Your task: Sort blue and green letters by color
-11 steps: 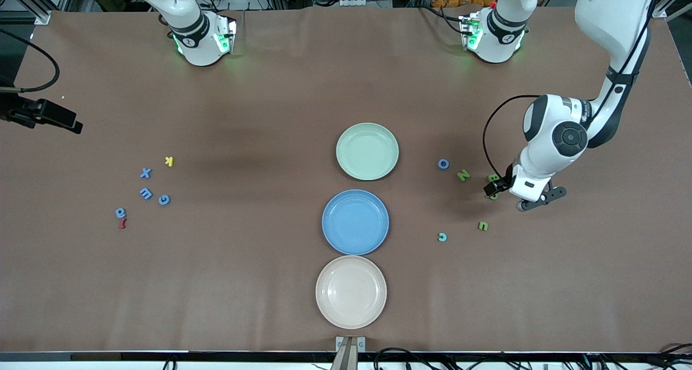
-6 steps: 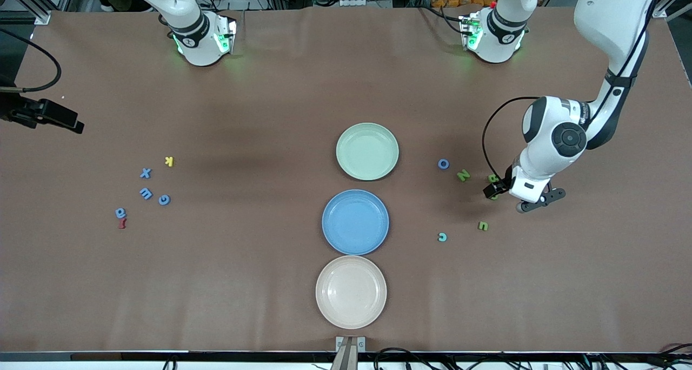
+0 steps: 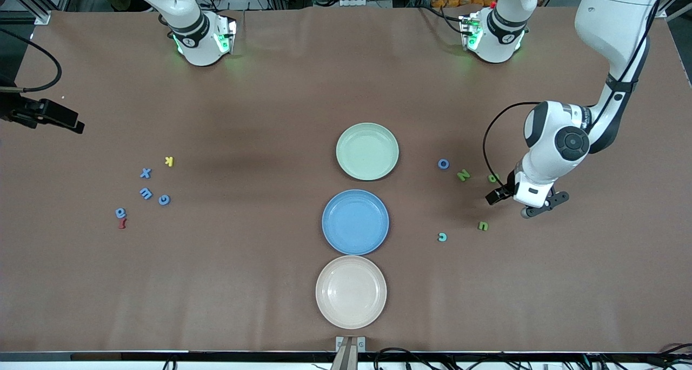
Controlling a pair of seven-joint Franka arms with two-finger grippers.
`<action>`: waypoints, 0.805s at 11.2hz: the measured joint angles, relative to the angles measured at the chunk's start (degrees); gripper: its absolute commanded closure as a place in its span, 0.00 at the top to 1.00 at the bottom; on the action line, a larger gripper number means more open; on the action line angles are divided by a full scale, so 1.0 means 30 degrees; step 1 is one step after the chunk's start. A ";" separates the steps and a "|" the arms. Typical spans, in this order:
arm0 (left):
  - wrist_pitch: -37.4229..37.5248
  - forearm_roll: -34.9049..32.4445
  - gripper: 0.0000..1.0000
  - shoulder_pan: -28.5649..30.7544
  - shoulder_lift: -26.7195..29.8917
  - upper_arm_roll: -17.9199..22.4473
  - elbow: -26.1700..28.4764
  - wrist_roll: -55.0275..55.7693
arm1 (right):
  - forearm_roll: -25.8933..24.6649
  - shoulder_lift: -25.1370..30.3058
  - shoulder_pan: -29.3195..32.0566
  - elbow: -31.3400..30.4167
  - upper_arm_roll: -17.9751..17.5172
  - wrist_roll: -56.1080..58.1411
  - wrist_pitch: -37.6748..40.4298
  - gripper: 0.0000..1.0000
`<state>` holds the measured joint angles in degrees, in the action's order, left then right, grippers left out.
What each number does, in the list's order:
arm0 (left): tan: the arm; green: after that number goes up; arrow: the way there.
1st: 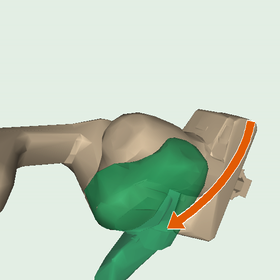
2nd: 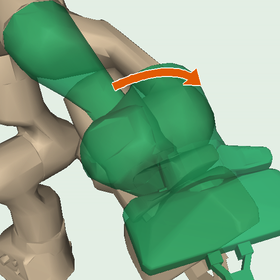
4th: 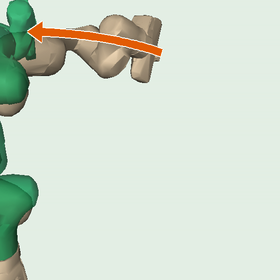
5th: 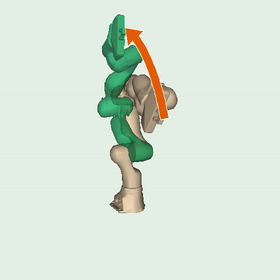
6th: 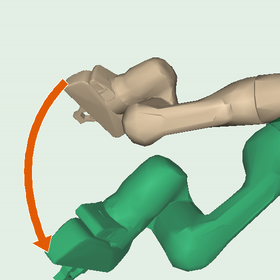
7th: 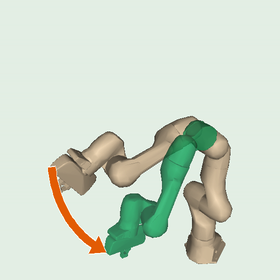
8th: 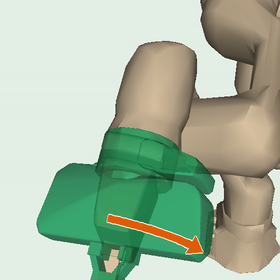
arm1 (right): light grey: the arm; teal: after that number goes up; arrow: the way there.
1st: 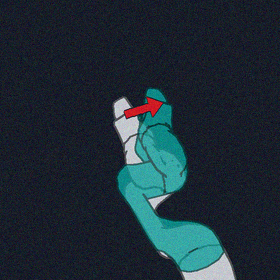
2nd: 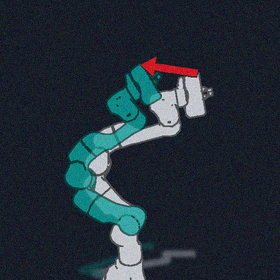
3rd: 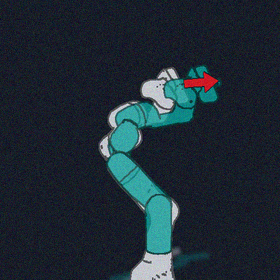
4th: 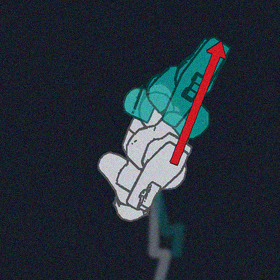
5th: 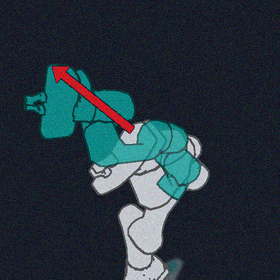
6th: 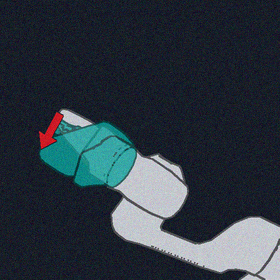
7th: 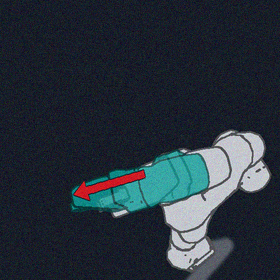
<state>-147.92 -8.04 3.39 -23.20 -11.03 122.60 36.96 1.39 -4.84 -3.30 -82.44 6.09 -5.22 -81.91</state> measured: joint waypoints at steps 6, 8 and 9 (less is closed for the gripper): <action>-0.0001 -0.0163 1.00 -0.0152 -0.1059 -0.0012 -0.0305 0.1209 | 0.0000 0.0002 -0.0001 0.0000 -0.0002 0.0000 0.0000 1.00; -0.0006 -0.0252 1.00 -0.0152 -0.1064 -0.0017 -0.0473 0.1223 | 0.0000 0.0002 -0.0002 0.0000 -0.0002 0.0000 0.0000 1.00; -0.0008 -0.0279 1.00 -0.0188 -0.1041 -0.0103 -0.0617 0.1223 | 0.0000 0.0002 -0.0003 0.0000 -0.0004 0.0000 0.0000 1.00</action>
<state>-147.95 -8.88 2.83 -26.33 -11.34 120.75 40.63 1.39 -4.83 -3.31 -82.44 6.08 -5.22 -81.90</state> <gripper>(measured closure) 0.000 0.000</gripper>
